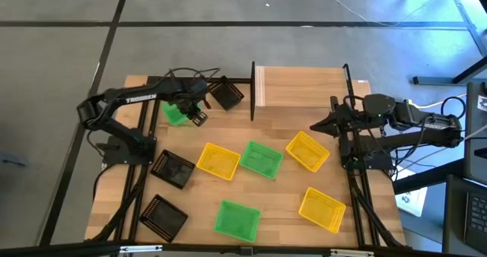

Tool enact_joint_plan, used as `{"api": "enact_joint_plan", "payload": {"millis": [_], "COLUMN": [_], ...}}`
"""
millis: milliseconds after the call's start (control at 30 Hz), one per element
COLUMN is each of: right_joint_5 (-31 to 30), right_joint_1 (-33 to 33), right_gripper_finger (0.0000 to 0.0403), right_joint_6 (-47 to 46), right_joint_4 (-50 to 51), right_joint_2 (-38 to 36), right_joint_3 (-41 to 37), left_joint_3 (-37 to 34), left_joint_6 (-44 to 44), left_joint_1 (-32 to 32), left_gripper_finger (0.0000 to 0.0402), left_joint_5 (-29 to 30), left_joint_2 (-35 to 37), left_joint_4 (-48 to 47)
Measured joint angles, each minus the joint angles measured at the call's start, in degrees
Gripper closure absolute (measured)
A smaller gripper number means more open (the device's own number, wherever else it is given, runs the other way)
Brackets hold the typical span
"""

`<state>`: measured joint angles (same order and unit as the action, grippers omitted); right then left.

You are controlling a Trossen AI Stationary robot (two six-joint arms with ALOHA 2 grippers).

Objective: Stack baskets on shelf by color
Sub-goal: Put the top green bin on the shelf

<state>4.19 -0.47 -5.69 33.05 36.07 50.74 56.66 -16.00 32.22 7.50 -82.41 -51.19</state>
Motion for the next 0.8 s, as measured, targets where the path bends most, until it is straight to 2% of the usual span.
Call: {"api": "enact_joint_plan", "payload": {"millis": [333, 467, 800], "right_joint_5": [0.0, 0.02, 0.47], "right_joint_1": [0.02, 0.02, 0.02], "right_gripper_finger": [0.0402, 0.0402, 0.0402], "right_joint_6": [-0.09, -0.09, -0.11], "right_joint_4": [0.17, 0.17, 0.75], "right_joint_2": [0.31, 0.33, 0.31], "right_joint_3": [0.0, 0.0, -0.02], "left_joint_3": [0.0, 0.0, 0.0], "left_joint_6": [0.12, 0.14, 0.14], "left_joint_1": [0.84, 0.88, 0.88], "left_gripper_finger": [0.0319, 0.0321, 0.0321], "left_joint_5": [1.67, 3.55, 3.53], "left_joint_2": [-5.04, -5.4, -7.21], "left_joint_4": [1.89, 2.0, 2.69]}}
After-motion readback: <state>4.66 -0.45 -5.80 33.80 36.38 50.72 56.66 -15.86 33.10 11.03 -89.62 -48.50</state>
